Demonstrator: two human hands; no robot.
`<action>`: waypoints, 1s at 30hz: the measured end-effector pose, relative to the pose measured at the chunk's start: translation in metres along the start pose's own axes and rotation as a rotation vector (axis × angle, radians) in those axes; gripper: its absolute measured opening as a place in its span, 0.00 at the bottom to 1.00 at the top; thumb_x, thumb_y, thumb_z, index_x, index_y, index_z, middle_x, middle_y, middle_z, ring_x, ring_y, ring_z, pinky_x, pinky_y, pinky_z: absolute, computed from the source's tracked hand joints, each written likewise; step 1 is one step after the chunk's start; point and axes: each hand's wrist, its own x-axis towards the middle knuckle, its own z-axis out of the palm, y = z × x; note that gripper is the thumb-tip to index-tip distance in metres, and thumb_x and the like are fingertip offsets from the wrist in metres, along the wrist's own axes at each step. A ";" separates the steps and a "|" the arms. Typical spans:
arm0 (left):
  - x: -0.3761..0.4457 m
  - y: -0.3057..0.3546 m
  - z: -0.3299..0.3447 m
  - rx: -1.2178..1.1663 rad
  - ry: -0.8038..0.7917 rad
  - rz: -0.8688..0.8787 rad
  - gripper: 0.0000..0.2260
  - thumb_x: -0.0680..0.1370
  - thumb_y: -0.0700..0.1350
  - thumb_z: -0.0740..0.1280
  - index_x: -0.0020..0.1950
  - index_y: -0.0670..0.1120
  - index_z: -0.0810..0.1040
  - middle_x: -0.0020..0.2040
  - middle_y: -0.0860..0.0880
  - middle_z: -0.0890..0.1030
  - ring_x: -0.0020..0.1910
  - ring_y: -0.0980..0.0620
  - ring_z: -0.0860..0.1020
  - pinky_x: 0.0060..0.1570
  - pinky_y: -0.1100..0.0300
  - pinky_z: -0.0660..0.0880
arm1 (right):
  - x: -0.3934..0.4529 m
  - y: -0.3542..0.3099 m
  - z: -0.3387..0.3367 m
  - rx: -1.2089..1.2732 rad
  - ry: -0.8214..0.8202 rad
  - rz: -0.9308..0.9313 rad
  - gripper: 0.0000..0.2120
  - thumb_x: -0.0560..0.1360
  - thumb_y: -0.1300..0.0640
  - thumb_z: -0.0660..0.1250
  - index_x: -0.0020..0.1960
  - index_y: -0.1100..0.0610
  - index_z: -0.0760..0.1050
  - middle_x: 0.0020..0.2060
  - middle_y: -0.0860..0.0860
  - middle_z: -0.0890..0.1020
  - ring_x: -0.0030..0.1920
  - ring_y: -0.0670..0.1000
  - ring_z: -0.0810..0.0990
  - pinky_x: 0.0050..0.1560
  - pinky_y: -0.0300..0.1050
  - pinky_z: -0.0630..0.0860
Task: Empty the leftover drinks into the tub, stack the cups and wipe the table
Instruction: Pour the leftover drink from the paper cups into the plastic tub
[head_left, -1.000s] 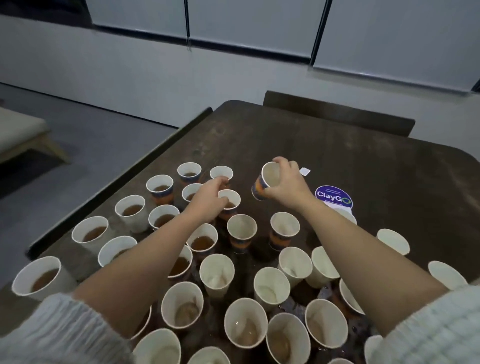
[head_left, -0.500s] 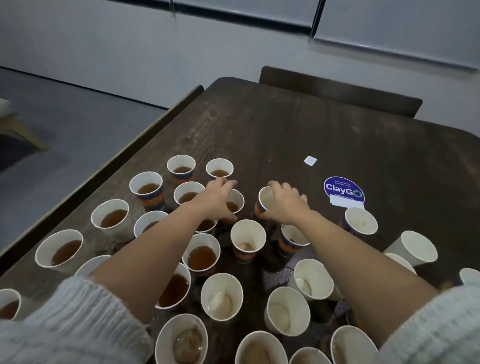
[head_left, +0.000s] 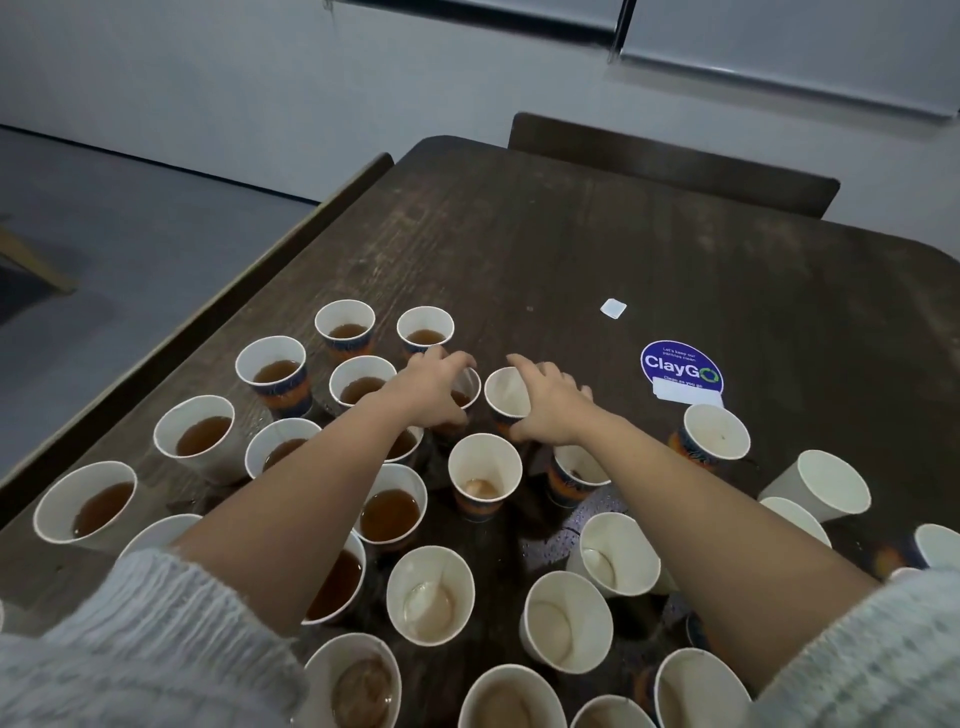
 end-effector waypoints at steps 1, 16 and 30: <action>0.000 0.001 -0.003 -0.026 0.016 -0.002 0.34 0.70 0.46 0.74 0.73 0.52 0.63 0.67 0.44 0.65 0.69 0.43 0.64 0.64 0.48 0.70 | 0.000 0.000 -0.002 0.033 0.008 -0.008 0.45 0.71 0.53 0.72 0.79 0.47 0.47 0.74 0.56 0.60 0.73 0.62 0.60 0.72 0.63 0.55; -0.044 0.082 -0.091 -0.132 0.308 0.182 0.40 0.67 0.53 0.77 0.74 0.50 0.61 0.69 0.46 0.69 0.67 0.46 0.68 0.61 0.52 0.71 | -0.041 -0.019 -0.037 0.859 0.230 -0.250 0.33 0.64 0.53 0.80 0.64 0.51 0.68 0.58 0.51 0.79 0.59 0.51 0.79 0.61 0.51 0.76; -0.116 0.257 -0.055 -0.405 0.390 0.530 0.39 0.68 0.57 0.75 0.74 0.50 0.62 0.65 0.50 0.73 0.63 0.54 0.72 0.60 0.61 0.69 | -0.179 0.090 -0.075 0.993 0.606 -0.221 0.29 0.66 0.62 0.77 0.64 0.57 0.71 0.54 0.52 0.81 0.54 0.48 0.80 0.49 0.37 0.77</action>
